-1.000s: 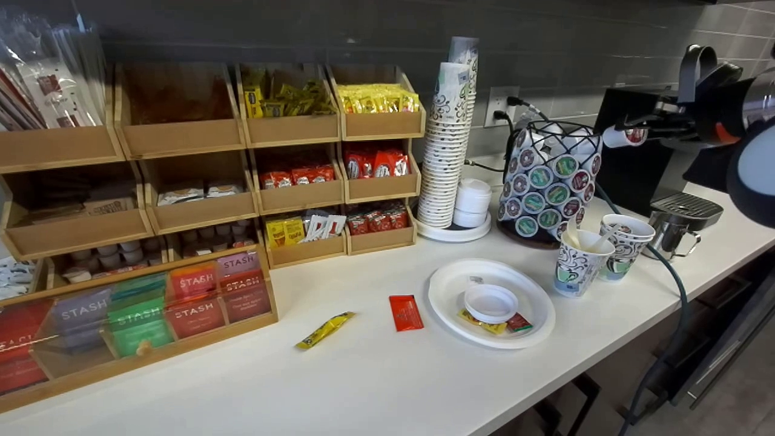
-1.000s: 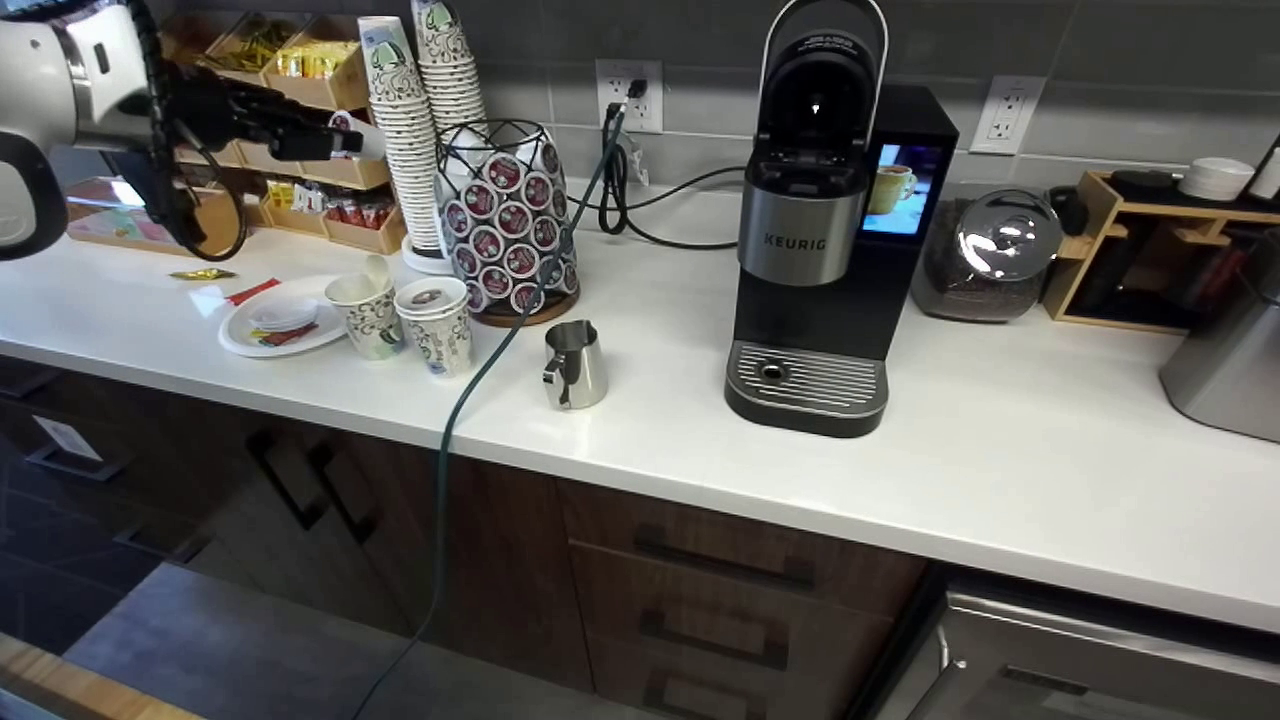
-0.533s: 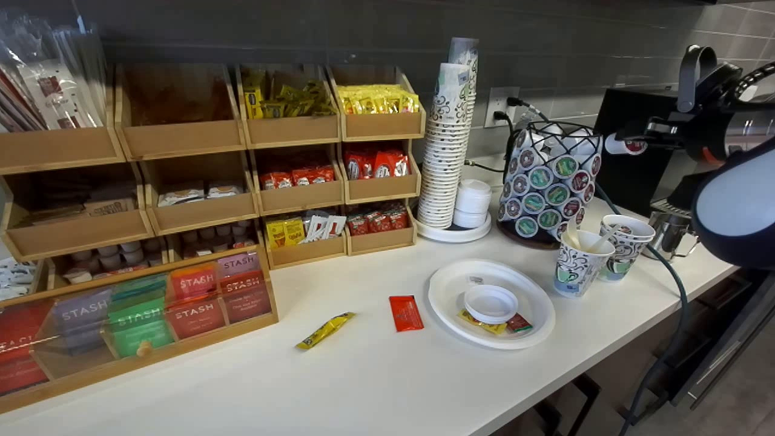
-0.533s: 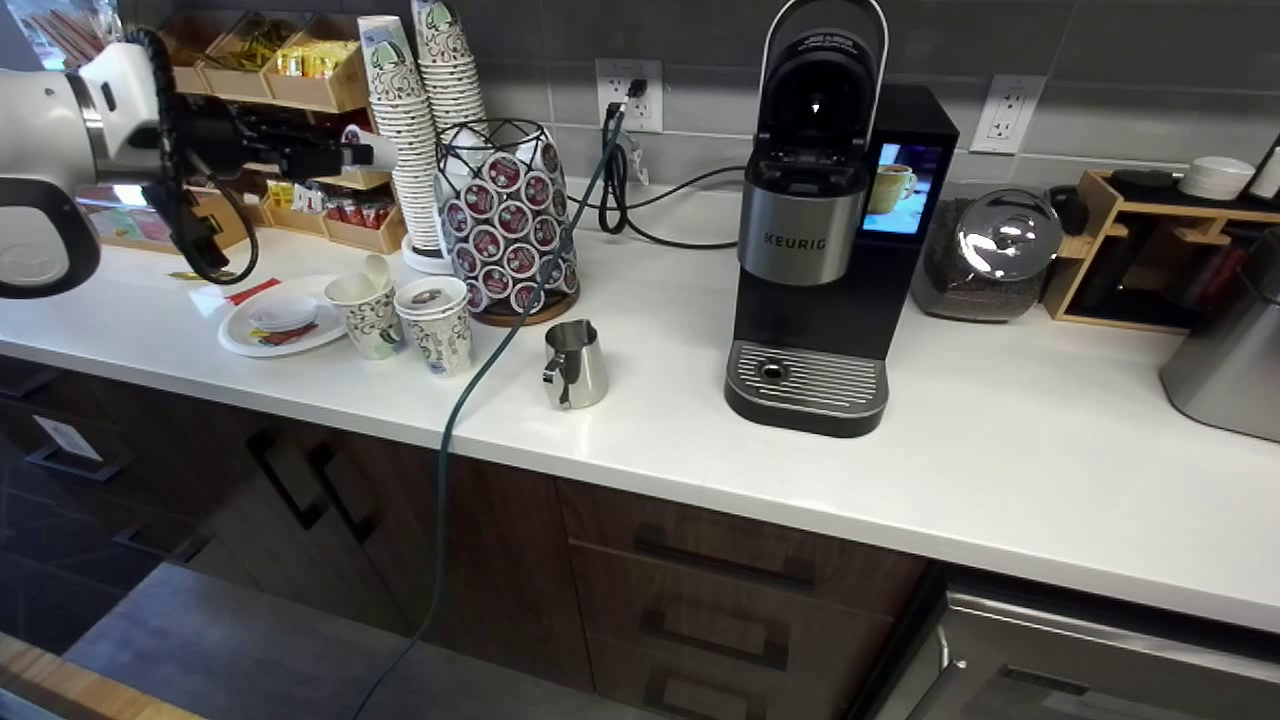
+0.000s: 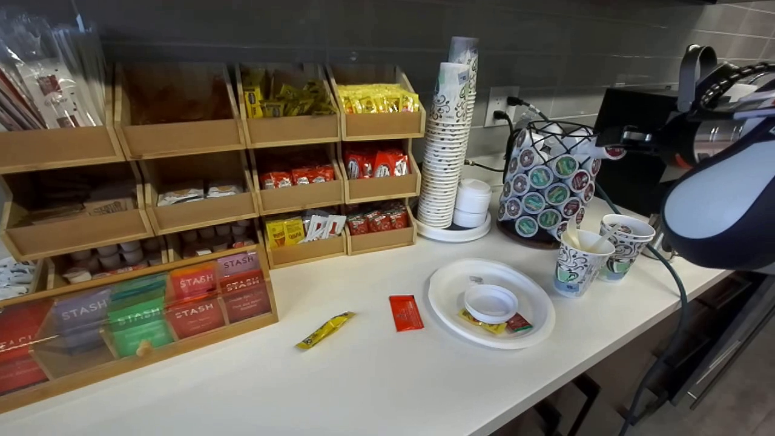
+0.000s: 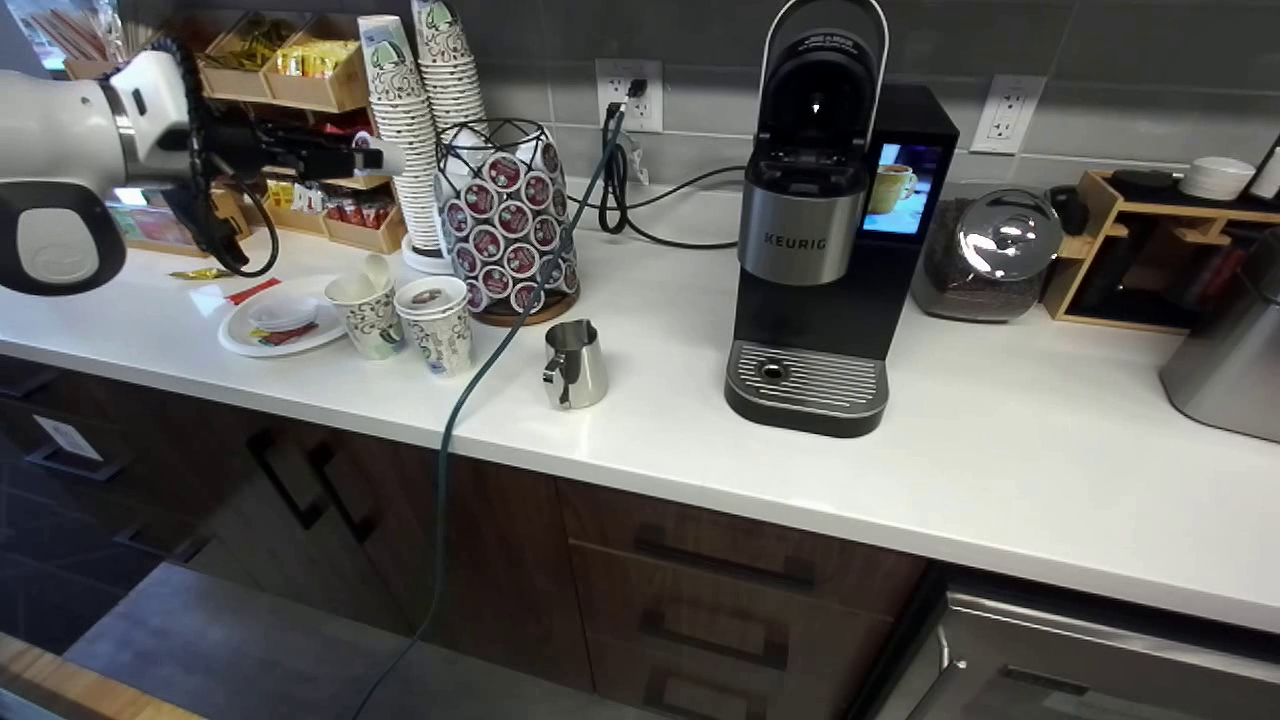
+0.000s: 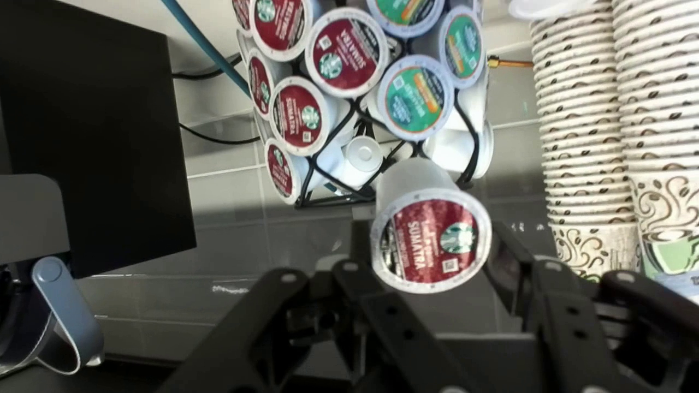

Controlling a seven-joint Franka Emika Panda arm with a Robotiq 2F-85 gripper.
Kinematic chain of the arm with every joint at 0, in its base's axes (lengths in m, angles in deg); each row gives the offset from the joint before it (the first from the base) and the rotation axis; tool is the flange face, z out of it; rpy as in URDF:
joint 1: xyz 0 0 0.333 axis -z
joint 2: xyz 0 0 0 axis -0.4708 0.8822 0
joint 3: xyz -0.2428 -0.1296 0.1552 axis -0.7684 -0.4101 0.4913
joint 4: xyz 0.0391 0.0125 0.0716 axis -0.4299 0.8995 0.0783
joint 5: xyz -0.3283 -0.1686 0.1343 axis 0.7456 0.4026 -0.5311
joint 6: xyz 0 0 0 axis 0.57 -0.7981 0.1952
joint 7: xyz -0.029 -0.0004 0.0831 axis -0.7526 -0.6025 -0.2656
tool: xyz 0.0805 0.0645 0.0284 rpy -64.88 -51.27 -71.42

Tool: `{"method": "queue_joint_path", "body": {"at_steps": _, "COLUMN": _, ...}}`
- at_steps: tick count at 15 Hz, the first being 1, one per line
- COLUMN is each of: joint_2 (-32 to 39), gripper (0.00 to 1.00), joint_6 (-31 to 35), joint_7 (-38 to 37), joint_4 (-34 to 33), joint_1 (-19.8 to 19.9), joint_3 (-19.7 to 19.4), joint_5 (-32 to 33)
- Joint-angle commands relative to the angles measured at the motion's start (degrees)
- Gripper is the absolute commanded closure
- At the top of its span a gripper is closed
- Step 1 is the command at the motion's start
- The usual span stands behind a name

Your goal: Pick up the coffee capsule from the white plate and put it in the rack of coffee capsules

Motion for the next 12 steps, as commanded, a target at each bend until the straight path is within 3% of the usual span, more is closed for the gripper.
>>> {"method": "queue_joint_path", "body": {"at_steps": 1, "joint_2": 4.34, "gripper": 0.71, "joint_6": 1.46, "joint_7": 0.90, "joint_4": -2.13, "joint_1": -1.89, "joint_3": -1.84, "joint_5": -0.75}}
{"method": "queue_joint_path", "body": {"at_steps": 12, "joint_2": 9.36, "gripper": 0.71, "joint_6": 1.43, "joint_7": 2.70, "joint_4": -9.52, "joint_1": -3.03, "joint_3": -4.91, "joint_5": -1.35}}
